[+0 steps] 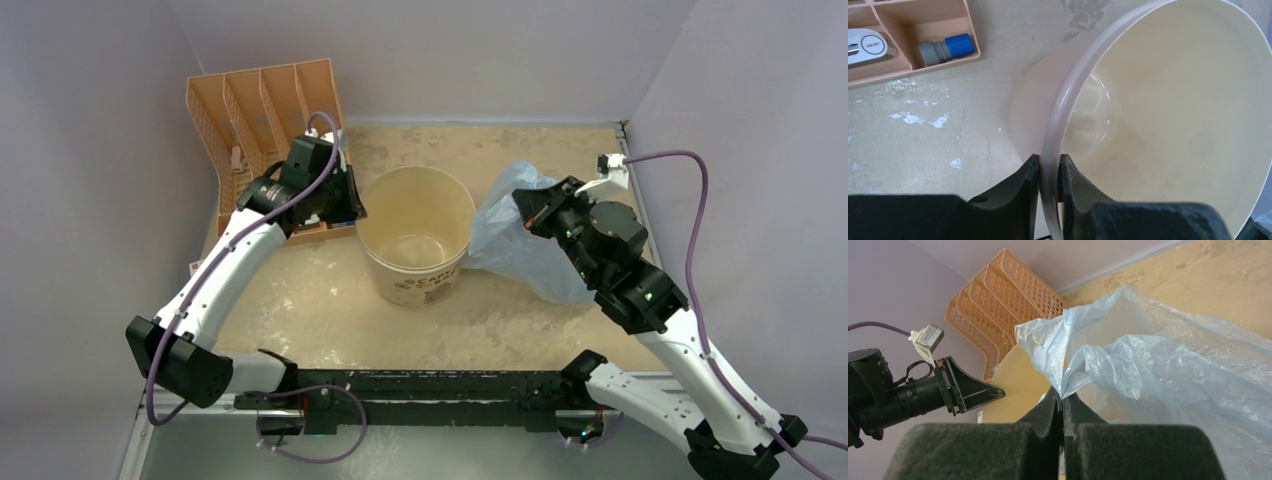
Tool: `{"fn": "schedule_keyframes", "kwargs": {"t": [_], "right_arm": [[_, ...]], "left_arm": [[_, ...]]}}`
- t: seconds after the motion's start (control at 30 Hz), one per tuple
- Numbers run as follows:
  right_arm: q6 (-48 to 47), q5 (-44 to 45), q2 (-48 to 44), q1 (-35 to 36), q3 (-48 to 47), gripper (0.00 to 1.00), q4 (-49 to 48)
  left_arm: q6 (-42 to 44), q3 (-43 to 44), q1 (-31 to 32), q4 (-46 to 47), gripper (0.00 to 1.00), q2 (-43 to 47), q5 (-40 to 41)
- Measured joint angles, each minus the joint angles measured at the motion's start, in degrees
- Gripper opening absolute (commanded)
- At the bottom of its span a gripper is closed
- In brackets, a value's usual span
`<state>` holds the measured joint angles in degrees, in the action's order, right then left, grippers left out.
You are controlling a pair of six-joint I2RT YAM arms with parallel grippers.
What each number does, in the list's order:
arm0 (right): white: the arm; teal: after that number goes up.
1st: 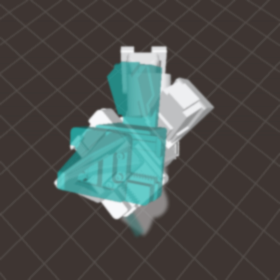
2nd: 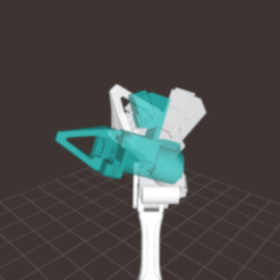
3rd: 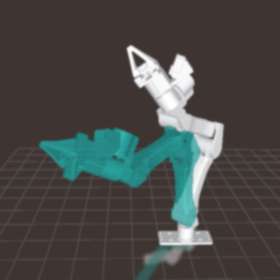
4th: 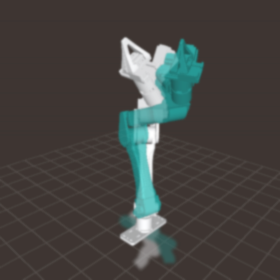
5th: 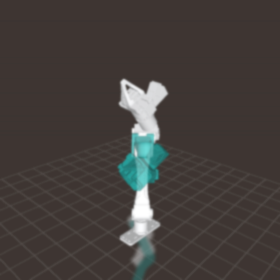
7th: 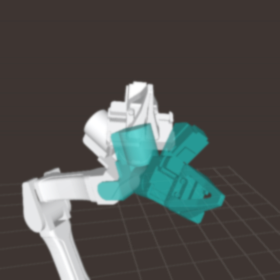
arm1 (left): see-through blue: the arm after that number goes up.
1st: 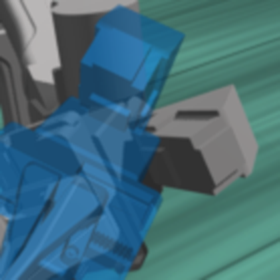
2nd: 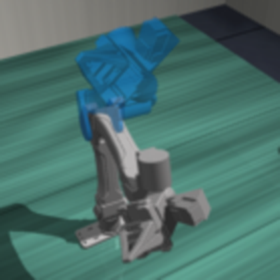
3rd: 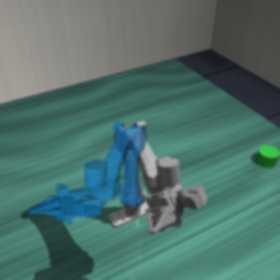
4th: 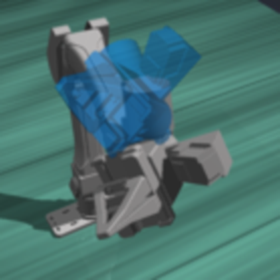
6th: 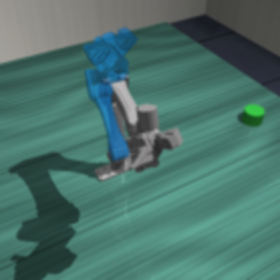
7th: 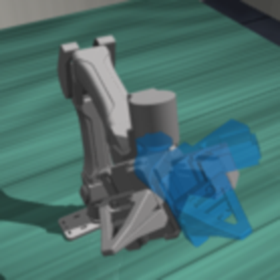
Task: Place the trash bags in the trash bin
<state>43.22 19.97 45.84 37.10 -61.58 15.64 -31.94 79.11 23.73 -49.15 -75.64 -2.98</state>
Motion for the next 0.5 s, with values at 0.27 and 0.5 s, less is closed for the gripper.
{"fn": "schedule_keyframes", "kwargs": {"t": [0.27,0.5], "right_arm": [[-3.0,-0.4,0.0,0.0,-3.3,0.00,2.0],[-6.5,-2.2,0.1,0.0,-5.4,0.00,4.7]], "left_arm": [[-2.2,-0.8,0.0,1.0,0.55,0.9,0.0],[-2.9,-2.9,0.0,3.6,0.75,6.3,-0.7]]}}
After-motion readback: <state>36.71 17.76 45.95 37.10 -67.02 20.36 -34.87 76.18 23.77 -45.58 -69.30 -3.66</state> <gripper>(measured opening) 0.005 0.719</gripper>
